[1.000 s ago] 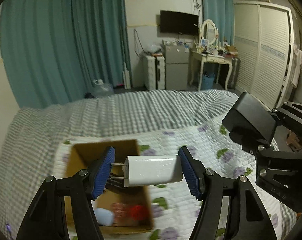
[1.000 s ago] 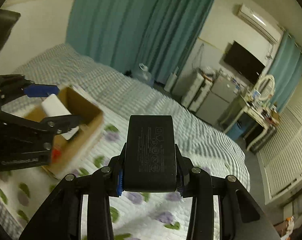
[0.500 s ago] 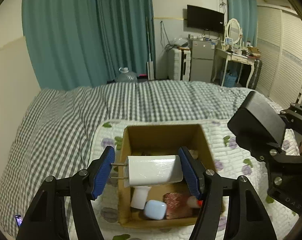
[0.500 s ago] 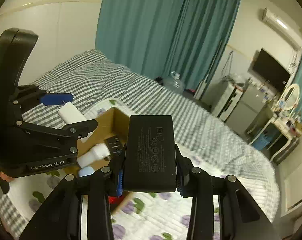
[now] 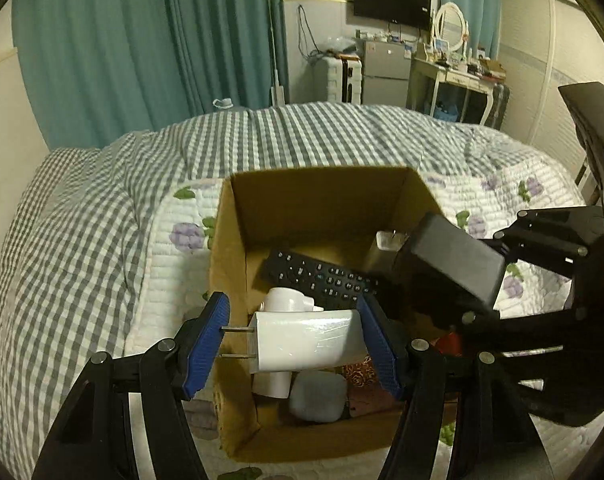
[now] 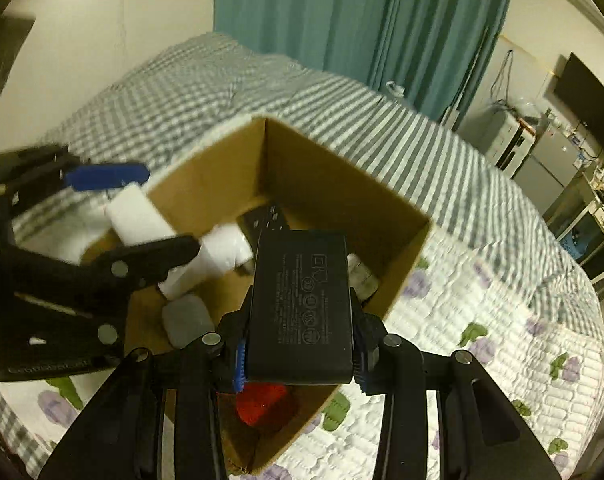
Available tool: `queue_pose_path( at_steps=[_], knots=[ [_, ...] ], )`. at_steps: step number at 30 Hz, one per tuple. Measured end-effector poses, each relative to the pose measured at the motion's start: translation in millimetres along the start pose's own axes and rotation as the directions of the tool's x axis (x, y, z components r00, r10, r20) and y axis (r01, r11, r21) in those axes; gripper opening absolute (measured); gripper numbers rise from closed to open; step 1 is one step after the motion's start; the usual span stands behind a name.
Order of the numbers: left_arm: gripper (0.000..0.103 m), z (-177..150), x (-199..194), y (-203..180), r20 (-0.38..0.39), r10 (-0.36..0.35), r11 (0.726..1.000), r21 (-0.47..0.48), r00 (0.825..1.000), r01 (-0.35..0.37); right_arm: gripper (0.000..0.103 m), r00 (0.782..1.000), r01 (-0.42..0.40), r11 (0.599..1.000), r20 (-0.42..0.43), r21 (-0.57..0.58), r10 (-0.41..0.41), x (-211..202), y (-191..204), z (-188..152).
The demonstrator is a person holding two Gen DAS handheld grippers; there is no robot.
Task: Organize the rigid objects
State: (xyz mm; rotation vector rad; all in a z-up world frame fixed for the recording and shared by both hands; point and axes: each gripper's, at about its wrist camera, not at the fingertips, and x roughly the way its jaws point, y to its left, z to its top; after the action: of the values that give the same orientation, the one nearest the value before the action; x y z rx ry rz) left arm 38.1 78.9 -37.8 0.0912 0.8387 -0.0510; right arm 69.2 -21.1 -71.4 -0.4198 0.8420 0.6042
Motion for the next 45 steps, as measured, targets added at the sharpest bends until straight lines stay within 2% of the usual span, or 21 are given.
queue_pose_path(
  at_steps=[7, 17, 18, 20, 23, 27, 32, 38, 43, 45],
  knots=[
    [0.067, -7.0, 22.8, 4.1, -0.046, -0.013, 1.0, -0.006, 0.999, 0.012, 0.038, 0.999, -0.016, 1.0, -0.03, -0.01, 0.015, 24.5, 0.2, -10.7],
    [0.068, -11.2, 24.4, -0.8, -0.055, 0.006, 1.0, 0.031, 0.998, -0.005, 0.042, 1.0, 0.012, 0.999, 0.014, -0.033, -0.012, 20.8, 1.3, -17.3],
    [0.069, -11.9, 24.3, -1.4, -0.058, 0.01, 0.999, 0.033, 0.998, -0.008, 0.044, 0.999, 0.026, 0.999, 0.026, -0.033, -0.025, 17.4, 1.8, -17.0],
    [0.069, -11.8, 21.6, -2.5, -0.054, 0.008, 0.999, 0.033, 0.998, -0.006, 0.064, 0.997, 0.054, 0.998, 0.051, -0.022, -0.052, 7.8, -0.9, -16.6],
    [0.069, -9.5, 15.9, -1.0, -0.05, -0.009, 1.0, 0.017, 0.999, 0.01, 0.067, 0.993, 0.085, 0.996, 0.084, 0.001, -0.085, -8.5, -9.3, -14.7],
    [0.07, -6.3, 8.3, -0.9, -0.058, 0.03, 1.0, 0.006, 0.998, -0.029, 0.076, 0.983, 0.129, 0.991, 0.124, 0.047, -0.134, -32.3, -23.9, -13.4],
    [0.071, 2.9, -17.3, -4.7, -0.014, 0.061, 0.998, -0.003, 0.998, -0.061, 0.088, 0.964, 0.196, 0.972, 0.157, 0.13, -0.216, -62.9, -40.5, -12.3],
    [0.072, 18.2, -61.2, -18.1, 0.075, 0.088, 0.996, 0.021, 0.993, -0.09, 0.092, 0.946, 0.231, 0.948, 0.177, 0.22, -0.272, -103.3, -47.5, -13.1],
    [0.072, 32.3, -114.7, -30.8, 0.208, 0.112, 0.992, 0.029, 0.972, -0.12, 0.099, 0.924, 0.237, 0.925, 0.227, 0.296, -0.309, -152.1, -51.7, -11.6],
    [0.072, 36.0, -138.5, -35.2, 0.266, 0.118, 0.992, 0.021, 0.957, -0.128, 0.103, 0.906, 0.249, 0.913, 0.255, 0.324, -0.337, -178.4, -52.9, -11.7]
  ],
)
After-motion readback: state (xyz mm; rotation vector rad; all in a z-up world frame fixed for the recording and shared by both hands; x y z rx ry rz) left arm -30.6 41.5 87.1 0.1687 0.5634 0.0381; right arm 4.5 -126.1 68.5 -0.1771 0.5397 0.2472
